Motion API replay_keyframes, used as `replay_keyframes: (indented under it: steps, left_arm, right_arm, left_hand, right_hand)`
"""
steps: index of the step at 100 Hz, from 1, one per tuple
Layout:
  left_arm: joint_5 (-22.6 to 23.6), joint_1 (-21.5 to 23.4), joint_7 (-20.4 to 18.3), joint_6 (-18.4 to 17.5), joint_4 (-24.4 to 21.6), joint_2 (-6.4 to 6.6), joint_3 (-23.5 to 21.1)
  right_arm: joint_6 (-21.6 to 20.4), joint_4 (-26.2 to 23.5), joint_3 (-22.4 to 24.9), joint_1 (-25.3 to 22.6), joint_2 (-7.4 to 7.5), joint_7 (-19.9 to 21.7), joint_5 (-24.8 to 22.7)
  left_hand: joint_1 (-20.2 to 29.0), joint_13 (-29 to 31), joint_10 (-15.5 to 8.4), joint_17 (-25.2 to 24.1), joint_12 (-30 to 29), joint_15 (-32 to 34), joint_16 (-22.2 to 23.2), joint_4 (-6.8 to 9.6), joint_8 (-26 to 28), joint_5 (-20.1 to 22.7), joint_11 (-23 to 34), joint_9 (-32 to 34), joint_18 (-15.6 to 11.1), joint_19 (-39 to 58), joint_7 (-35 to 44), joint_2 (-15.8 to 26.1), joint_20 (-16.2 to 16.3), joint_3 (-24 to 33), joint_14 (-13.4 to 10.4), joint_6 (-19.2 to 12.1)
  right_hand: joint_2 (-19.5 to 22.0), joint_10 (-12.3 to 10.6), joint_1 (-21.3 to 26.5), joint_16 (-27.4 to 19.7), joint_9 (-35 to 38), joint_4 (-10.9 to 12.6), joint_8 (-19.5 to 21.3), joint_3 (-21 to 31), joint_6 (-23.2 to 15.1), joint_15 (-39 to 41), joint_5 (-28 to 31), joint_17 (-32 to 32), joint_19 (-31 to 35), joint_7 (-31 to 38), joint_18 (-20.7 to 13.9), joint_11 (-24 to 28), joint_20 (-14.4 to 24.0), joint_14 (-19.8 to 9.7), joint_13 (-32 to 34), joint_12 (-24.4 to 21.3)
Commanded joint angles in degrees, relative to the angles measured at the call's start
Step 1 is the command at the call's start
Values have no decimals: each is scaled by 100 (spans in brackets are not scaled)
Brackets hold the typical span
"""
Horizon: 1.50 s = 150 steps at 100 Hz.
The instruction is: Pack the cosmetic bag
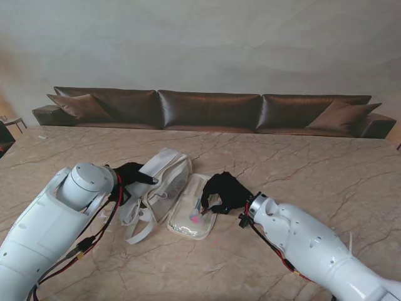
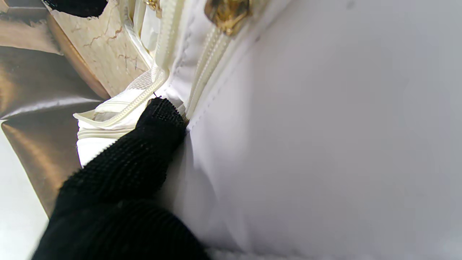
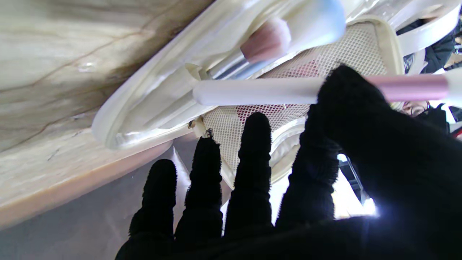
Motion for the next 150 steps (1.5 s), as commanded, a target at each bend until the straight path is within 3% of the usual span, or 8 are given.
replay_keyframes:
  steps: [1,43,70,85,135,150]
  left_arm:
    - [-41,-32,-45,-20,-16,-5,-4]
    - [-18,-124,-162,-7,39,23,36]
    - [-26,-181,-238,-7,122,34,115]
    - [-28,-169,-227,20,102,32,118]
    - [-24,-149,-220,40,103,33,123]
    - [-31,-149,-216,31,107,30,123]
  right_arm:
    - [-104,93,-73,95,-133,34,65]
    - [-602,1115,-601,540,-498,-153,480]
    - [-728,1475,-752,659,-615,-207,583]
    - [-753,1572,-806,704,-631,-224,577]
    - [-717,1303,-720,653,-457,41,504]
    - [-719,1422,-797,712,-485,-31,462]
  left_hand:
    - [504,-34,-119,-17,26,-34,38,190,193,402,-22,-18,141,10,540,668,107,357,60,-953]
    - [505,-42,-123,-33,40,-31,45,193,209,393,-7,-22,136,-2,530,677,116,351,50,-948]
    - [509,-50,-125,-36,51,-34,47,196,210,388,-4,-29,123,-6,524,687,121,348,49,-955]
    - [504,-47,-139,-40,55,-33,48,194,214,387,-3,-28,128,-10,527,683,123,337,49,-958]
    - [518,-52,-117,-49,58,-32,50,199,213,385,-3,-35,134,-18,526,689,130,331,58,-950]
    - [518,-49,-123,-49,58,-31,50,199,213,381,-2,-35,123,-19,524,694,132,326,54,-955]
  right_hand:
    - [393,-14,62,-56,-257,212,309,-32,-77,45,237,-98,-76,436,-86,-75,-36,-144,-191,-50]
    - [358,8,98,-116,-380,228,298,9,-93,66,268,-105,-182,450,-68,-18,-16,-157,-241,-152]
    - [352,6,115,-129,-410,234,295,12,-110,77,259,-108,-240,438,-59,13,4,-154,-259,-182]
    - [343,4,120,-132,-410,235,300,17,-122,84,280,-112,-263,439,-54,25,18,-158,-250,-192]
    - [251,10,121,-140,-385,233,274,63,-123,85,340,-123,-286,431,-33,40,88,-152,-221,-207]
    - [238,3,138,-143,-379,230,275,71,-165,77,337,-123,-300,423,-18,35,103,-158,-225,-211]
